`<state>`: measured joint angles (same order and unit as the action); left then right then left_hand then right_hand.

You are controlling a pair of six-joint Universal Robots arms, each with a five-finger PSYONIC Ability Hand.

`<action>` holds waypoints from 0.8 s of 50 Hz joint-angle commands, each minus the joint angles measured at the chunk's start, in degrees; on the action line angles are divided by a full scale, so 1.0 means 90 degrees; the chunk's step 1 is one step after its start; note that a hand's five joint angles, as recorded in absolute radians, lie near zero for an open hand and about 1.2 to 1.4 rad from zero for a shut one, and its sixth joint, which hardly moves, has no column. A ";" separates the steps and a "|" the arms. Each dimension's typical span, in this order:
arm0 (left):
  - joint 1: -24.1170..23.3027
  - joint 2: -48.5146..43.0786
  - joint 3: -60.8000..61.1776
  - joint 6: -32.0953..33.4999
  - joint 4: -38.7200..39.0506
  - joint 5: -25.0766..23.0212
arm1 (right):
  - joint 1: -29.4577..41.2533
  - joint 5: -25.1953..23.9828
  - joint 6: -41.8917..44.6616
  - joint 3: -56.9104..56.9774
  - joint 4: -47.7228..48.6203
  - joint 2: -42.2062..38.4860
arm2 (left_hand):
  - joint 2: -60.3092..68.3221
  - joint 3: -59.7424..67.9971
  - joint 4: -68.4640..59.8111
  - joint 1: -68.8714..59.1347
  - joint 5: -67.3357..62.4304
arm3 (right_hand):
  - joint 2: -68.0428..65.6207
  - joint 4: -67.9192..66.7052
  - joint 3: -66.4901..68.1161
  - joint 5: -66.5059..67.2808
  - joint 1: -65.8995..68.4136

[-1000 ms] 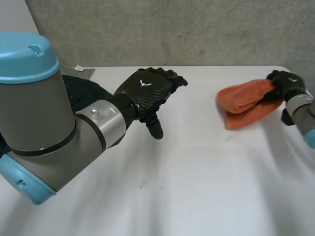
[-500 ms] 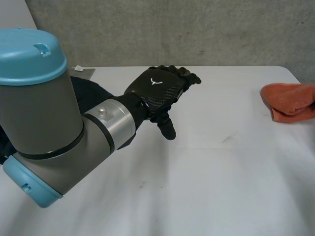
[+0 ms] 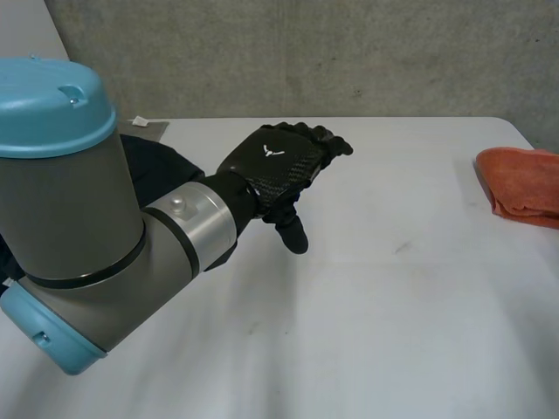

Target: Fold the laundry.

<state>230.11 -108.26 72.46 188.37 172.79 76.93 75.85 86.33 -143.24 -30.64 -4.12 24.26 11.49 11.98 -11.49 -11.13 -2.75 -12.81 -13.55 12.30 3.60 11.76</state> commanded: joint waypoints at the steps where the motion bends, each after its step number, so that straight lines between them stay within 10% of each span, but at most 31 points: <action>1: 0.0057 0.0193 0.0181 0.0017 0.0001 -0.0003 | -0.0059 0.0710 0.3161 -0.1185 0.0953 0.1190 | -0.0030 -0.0084 0.0030 -0.0011 0.0169 | 0.0312 0.0395 -0.0255 -0.0400 -0.0196; 13: 0.0788 0.0495 0.0347 0.0027 0.0185 0.0065 | 0.1130 0.0234 0.0743 -0.3430 0.3436 0.3933 | -0.0104 -0.0158 0.0104 0.0064 0.0244 | 0.0312 0.0395 -0.0255 -0.0400 -0.0196; 23: 0.1989 0.0447 0.0552 0.0076 0.0948 0.0094 | 0.2665 -0.1642 -0.1476 -0.5842 0.2851 0.5389 | -0.0086 -0.0140 0.0086 0.0045 0.0225 | 0.0312 0.0395 -0.0255 -0.0400 -0.0196; 30: 0.2966 -0.0148 0.0543 0.0339 0.1211 0.0094 | 0.3700 -0.1790 -0.1438 -0.6654 0.1572 0.5410 | -0.0048 -0.0102 0.0048 0.0008 0.0188 | 0.0312 0.0395 -0.0255 -0.0400 -0.0196; 40: 0.4060 -0.1691 0.0406 0.2515 0.1192 0.0006 | 0.3857 -0.1887 -0.1399 -0.7249 0.0594 0.5185 | -0.0048 -0.0102 0.0048 0.0008 0.0188 | 0.0312 0.0395 -0.0255 -0.0400 -0.0196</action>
<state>261.88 -114.99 77.05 198.88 183.84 77.52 110.69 69.53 -156.21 -93.08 3.93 71.89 11.49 11.97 -11.49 -11.13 -2.75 -12.80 -13.55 12.29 3.36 11.76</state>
